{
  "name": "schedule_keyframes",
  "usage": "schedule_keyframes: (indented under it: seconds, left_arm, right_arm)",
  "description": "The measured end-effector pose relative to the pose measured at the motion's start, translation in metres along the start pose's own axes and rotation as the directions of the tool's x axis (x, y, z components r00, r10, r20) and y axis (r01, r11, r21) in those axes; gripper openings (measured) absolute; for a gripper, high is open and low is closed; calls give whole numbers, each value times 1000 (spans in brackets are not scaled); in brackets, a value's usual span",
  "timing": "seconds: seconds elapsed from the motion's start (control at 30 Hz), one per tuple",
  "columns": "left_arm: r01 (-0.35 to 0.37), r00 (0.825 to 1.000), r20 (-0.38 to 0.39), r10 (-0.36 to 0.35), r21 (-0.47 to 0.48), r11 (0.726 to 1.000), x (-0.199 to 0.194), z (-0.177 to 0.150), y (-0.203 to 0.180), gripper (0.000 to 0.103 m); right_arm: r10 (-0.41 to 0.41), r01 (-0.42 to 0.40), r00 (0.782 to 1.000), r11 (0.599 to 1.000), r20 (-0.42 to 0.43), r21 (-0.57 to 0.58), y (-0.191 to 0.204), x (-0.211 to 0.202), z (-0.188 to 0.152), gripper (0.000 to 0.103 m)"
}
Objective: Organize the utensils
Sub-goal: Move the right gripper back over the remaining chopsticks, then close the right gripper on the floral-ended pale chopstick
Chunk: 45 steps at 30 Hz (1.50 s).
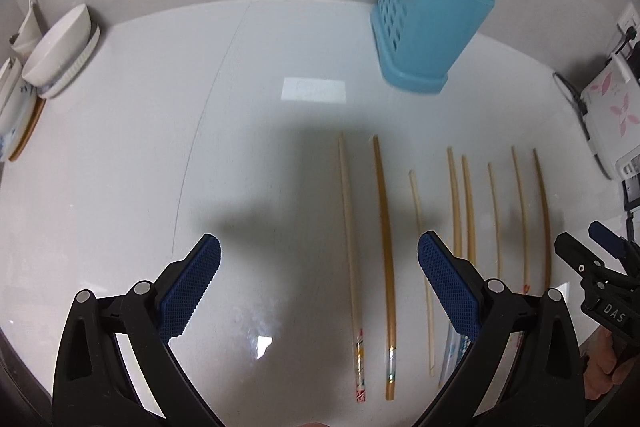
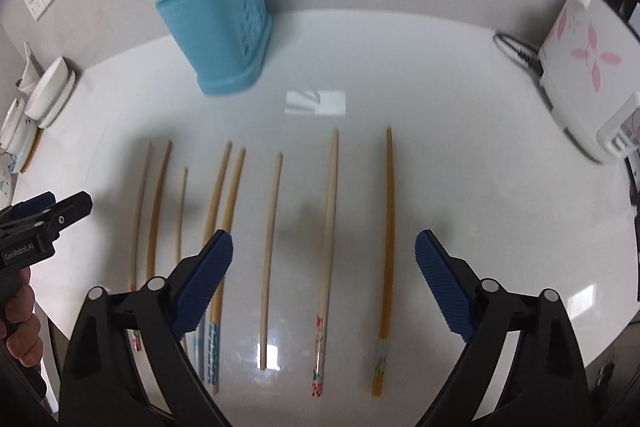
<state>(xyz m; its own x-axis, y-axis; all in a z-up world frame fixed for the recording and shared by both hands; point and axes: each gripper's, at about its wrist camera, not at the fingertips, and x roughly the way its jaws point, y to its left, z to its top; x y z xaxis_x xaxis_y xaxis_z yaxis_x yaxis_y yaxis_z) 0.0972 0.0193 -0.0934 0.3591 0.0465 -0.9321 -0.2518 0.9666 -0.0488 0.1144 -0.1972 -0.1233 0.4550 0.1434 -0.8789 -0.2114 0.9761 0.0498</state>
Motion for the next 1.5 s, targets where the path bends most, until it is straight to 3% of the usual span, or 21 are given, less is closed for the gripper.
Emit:
schedule_keyframes:
  seconds: [0.27,0.53,1.0,1.1,1.3,1.5]
  left_arm:
    - [-42,991,-128,41,2,999,28,-24,1,97]
    - [-72,974,-215,73,12,997,47,-42,1,95]
    - [-78,958,-274,81,23,997,61,-53,-7,84]
    - [-83,956,-280,85,22,996,67,-43,-9,82]
    - [-64,947,-315,67,20,998,61,-34,-18,62]
    - [-51,939,-340,60,36,998,59,-30,-31,29]
  right_arm:
    - [-33,33,993,999,-111,-2,4,18,-18,79]
    - [-51,53,978,999,-203,2,5,33,-27,65]
    - [-53,54,954,999,-296,-3,9,54,-21,42]
    - [-50,54,948,999,-314,5,8,59,-19,36]
    - [-50,55,943,998,-328,7,6,66,-13,25]
    - [-44,53,935,998,-351,17,2,69,-5,10]
